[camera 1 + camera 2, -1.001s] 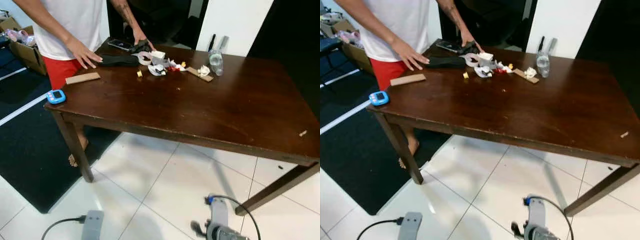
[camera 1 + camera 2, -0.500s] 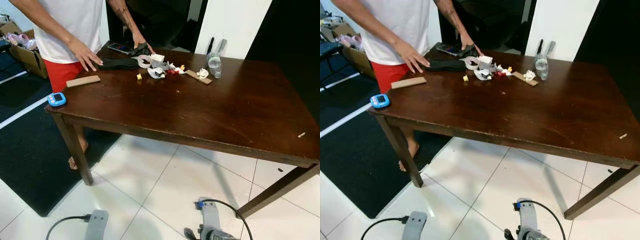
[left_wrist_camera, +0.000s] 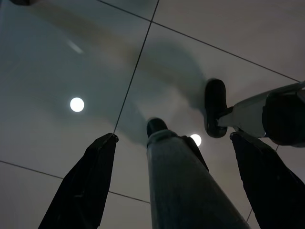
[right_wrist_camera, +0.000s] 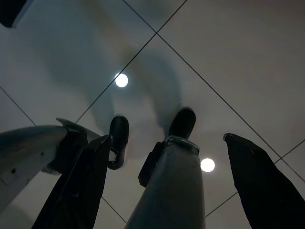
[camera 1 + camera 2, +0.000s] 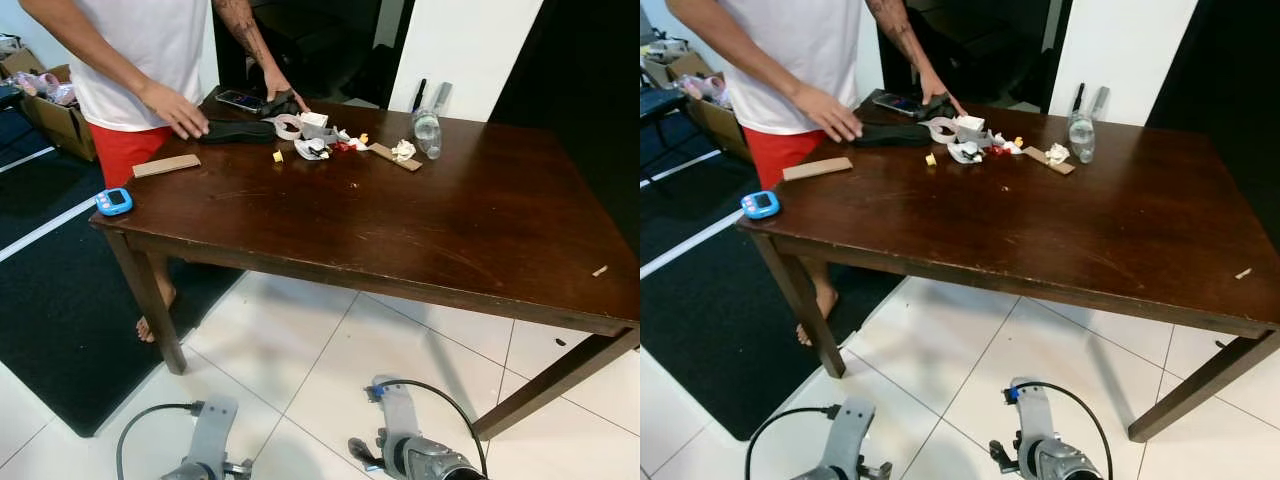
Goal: Picking trash to rubbish bin
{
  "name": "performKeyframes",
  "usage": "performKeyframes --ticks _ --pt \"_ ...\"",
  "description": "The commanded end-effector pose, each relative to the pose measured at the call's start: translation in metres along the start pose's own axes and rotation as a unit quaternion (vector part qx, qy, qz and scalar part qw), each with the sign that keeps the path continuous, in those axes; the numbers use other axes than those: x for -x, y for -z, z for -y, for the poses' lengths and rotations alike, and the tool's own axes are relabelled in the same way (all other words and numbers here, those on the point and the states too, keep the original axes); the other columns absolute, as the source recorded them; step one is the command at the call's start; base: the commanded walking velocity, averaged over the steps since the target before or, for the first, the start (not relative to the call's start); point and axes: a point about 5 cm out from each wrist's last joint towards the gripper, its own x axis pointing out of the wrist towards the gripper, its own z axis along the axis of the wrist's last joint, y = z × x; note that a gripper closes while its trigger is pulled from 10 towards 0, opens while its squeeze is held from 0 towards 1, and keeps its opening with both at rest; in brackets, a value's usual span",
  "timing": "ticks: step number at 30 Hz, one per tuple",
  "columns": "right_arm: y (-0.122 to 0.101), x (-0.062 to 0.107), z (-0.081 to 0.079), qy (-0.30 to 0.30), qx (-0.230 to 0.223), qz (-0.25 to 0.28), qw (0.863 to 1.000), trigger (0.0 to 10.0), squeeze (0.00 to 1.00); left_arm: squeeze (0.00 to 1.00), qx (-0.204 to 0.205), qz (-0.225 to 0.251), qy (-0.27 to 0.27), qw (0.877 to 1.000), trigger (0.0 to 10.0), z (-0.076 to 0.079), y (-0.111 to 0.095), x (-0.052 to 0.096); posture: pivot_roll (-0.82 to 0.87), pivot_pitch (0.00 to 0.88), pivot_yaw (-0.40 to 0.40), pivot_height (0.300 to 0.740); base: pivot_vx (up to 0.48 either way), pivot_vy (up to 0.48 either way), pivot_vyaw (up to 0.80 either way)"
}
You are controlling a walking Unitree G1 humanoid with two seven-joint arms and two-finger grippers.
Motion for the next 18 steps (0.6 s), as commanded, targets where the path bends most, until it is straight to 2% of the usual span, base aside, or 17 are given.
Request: performKeyframes --ticks 1,18 --pt "0.007 0.001 0.002 0.005 -0.011 -0.012 1.000 10.0 0.00 0.00 0.009 -0.013 0.002 1.000 10.0 0.002 0.009 0.000 0.08 0.000 -0.040 0.740 0.000 0.000 0.00" --pt "0.013 0.002 0.002 0.002 -0.001 -0.027 1.000 10.0 0.00 0.00 0.016 -0.022 -0.013 1.000 10.0 -0.003 0.025 0.005 0.10 0.020 -0.046 0.740 0.000 0.000 0.00"
